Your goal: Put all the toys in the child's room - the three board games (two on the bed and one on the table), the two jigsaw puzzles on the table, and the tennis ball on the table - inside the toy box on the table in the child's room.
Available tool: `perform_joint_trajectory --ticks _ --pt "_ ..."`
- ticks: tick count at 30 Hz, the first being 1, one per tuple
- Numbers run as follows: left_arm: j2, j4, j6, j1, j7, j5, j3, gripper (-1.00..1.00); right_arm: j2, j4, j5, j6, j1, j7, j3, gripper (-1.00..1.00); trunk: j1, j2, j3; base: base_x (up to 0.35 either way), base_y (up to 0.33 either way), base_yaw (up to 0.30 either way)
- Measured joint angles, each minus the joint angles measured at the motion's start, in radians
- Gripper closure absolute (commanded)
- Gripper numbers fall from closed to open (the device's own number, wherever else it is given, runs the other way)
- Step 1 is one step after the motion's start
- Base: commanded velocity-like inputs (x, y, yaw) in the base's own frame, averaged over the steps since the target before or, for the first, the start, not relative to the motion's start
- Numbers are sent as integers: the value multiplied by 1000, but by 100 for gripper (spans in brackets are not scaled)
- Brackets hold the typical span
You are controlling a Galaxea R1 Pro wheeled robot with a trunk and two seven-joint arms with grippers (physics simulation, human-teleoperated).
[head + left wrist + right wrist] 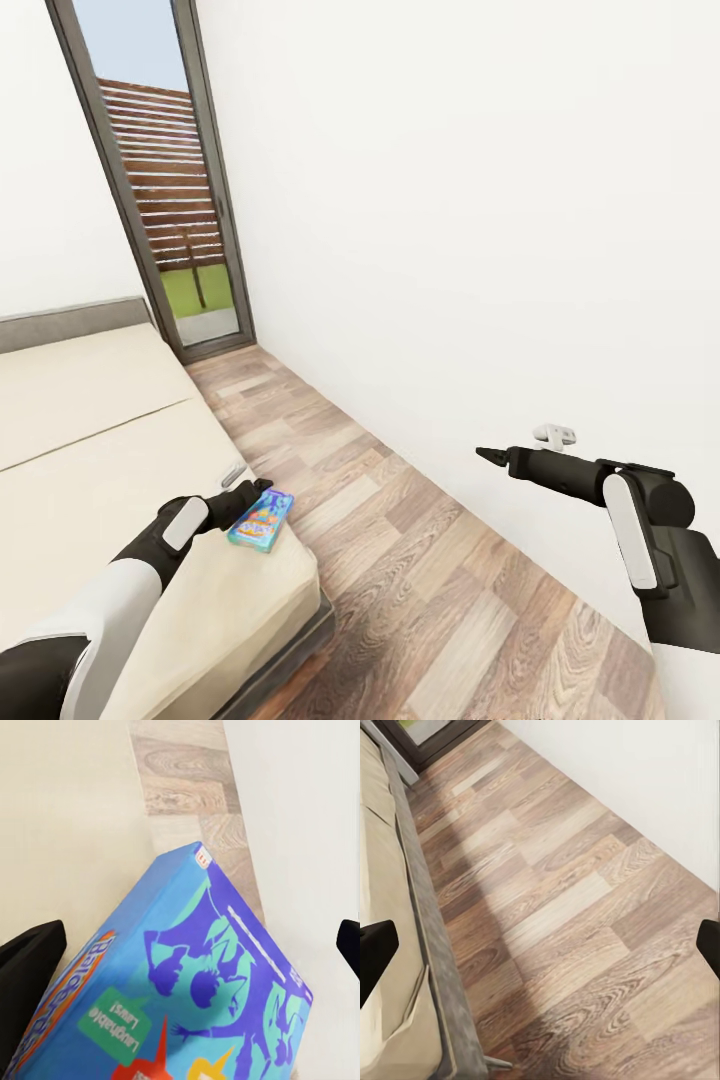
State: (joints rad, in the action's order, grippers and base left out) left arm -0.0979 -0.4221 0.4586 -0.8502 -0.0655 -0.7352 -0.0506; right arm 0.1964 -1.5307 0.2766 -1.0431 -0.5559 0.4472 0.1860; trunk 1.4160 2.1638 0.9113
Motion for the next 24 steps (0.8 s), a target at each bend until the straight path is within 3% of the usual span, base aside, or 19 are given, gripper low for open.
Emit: perform_joint_trajectory --ticks 24 --pt "-1 10 -3 0 -2 -7 -1 -100 -1 0 -1 0 0 0 0 -100 0 0 0 0 0 -23"
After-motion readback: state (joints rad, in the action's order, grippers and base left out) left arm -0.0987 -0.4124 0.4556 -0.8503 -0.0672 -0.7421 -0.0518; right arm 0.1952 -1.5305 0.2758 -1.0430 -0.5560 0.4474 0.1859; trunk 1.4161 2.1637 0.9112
